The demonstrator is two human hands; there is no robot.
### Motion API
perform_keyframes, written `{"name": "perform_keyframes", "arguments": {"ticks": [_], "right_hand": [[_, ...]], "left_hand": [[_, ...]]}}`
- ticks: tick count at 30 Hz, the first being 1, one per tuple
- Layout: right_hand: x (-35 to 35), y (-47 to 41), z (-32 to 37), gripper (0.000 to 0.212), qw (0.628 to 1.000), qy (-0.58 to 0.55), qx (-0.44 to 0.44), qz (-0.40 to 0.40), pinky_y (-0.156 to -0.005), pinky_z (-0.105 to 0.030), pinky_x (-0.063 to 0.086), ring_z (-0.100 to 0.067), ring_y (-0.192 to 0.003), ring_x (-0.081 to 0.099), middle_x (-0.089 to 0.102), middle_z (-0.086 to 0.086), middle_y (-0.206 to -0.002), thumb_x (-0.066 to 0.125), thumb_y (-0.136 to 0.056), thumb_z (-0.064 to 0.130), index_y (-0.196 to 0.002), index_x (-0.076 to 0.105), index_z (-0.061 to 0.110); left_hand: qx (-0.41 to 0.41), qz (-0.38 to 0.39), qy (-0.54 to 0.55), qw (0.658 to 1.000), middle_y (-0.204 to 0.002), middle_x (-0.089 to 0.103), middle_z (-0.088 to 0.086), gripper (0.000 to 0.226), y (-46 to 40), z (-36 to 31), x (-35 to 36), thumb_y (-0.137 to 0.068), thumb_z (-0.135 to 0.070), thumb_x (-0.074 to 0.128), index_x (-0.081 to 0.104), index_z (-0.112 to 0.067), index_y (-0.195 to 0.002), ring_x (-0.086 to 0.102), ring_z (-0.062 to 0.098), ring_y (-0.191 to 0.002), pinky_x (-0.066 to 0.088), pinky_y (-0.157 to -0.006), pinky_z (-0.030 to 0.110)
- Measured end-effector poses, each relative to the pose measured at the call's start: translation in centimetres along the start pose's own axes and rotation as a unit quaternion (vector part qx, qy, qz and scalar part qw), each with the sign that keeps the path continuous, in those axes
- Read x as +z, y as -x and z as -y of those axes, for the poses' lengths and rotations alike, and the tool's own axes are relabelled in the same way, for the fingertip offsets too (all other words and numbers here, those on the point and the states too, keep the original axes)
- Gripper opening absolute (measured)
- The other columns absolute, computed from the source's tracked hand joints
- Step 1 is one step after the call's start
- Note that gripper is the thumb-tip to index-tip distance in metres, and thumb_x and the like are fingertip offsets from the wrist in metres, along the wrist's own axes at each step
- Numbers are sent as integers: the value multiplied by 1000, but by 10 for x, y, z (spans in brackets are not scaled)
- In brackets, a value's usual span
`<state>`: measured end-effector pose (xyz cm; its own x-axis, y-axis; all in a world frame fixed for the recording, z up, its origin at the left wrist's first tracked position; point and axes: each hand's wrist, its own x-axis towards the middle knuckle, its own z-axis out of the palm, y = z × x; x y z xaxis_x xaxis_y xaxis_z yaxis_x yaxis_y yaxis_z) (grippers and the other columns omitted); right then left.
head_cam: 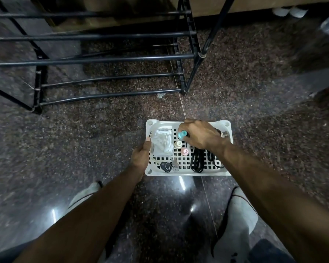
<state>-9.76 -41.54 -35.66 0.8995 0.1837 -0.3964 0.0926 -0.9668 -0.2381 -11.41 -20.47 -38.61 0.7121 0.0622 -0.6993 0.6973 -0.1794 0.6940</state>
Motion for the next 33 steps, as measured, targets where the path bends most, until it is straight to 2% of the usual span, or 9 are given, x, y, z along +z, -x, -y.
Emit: {"name": "perform_keyframes", "arguments": {"ticks": [7,10,12,14,17,20,23,28,33], "right_hand": [[5,11,0,43,1000,0,24,-1,-89,-35,49,-24,-108,58,51,-3,-137,52,-93,19,-134,45,29],[-4,35,-9,40,990,9,75,-116,-87,-30,46,-21,-113,55,51,0,-135,52,-93,23,-133,51,25],[0,57,-19,37,952,-42,172,-249,-85,-29,43,-24,-109,54,56,-5,-125,54,-92,24,-128,56,18],[14,79,-29,45,901,-113,275,-316,-86,-33,42,-30,-109,52,57,-11,-121,47,-89,34,-128,55,12],[42,101,-30,55,840,-274,362,-296,-83,-33,43,-35,-105,60,63,-21,-115,42,-90,44,-124,55,4],[55,103,-28,39,777,-347,467,-240,-82,-39,50,-41,-98,64,67,-28,-105,51,-97,33,-107,64,-2],[52,95,-33,26,767,-365,468,-243,-81,-35,48,-39,-97,65,68,-25,-103,52,-96,18,-107,67,0],[27,62,-50,26,794,-362,421,-247,-83,-40,55,-32,-91,66,71,-18,-102,52,-91,7,-109,70,10],[3,19,-64,29,807,-382,377,-248,-82,-44,57,-28,-85,67,73,-9,-97,52,-86,8,-104,71,19]], "left_hand": [[-14,14,15,1000,-83,71,6,29,3,1,-5,-98,-36,53,70,-12,-98,66,11,-58,51,-45,20],[8,8,7,1000,-92,74,12,30,10,2,-8,-96,-35,58,73,-9,-101,72,24,-76,59,-65,32],[26,-10,-6,1000,-89,73,12,24,14,4,-8,-96,-28,59,72,-8,-100,71,32,-85,58,-76,41],[51,-10,-49,997,-76,67,2,21,21,4,-9,-98,-20,56,70,-5,-102,67,26,-76,55,-65,27],[59,-8,-83,995,-67,57,-5,17,30,3,-10,-99,-19,53,68,-13,-103,57,17,-63,46,-48,19],[48,-22,-89,995,-74,63,4,22,27,3,-6,-98,-22,54,70,-8,-107,65,27,-77,55,-70,36],[45,-34,-83,995,-93,71,15,26,18,7,-3,-97,-24,56,70,-8,-111,68,35,-88,56,-84,50],[55,-67,-80,993,-99,70,15,22,0,-10,1,-98,-22,53,69,-10,-108,65,27,-77,55,-74,34],[49,-95,-89,990,-112,67,18,28,-29,-42,2,-97,-17,52,67,-6,-117,65,34,-98,53,-83,36]]}}
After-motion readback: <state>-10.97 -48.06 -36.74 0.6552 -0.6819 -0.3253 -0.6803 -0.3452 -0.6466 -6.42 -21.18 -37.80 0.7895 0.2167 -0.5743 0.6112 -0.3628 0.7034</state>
